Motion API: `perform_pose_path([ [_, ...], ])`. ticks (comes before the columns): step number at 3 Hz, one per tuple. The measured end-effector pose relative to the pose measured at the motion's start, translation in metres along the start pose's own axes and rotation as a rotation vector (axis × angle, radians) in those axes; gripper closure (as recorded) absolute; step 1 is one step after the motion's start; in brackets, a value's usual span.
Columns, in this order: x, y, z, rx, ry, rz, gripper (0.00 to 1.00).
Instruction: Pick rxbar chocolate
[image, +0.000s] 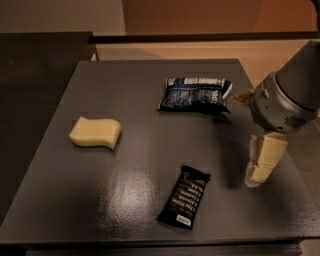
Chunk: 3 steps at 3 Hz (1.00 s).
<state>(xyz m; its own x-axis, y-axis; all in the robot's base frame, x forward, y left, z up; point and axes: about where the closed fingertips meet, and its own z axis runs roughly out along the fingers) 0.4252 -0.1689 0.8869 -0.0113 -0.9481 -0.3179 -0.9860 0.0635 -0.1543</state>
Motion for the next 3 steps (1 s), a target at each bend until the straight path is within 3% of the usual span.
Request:
perform_pose_path([
  [2, -0.027, 0.036, 0.054, -0.131, -0.148, -0.110, 0.00],
  [3, -0.040, 0.057, 0.071, -0.190, -0.204, -0.128, 0.00],
])
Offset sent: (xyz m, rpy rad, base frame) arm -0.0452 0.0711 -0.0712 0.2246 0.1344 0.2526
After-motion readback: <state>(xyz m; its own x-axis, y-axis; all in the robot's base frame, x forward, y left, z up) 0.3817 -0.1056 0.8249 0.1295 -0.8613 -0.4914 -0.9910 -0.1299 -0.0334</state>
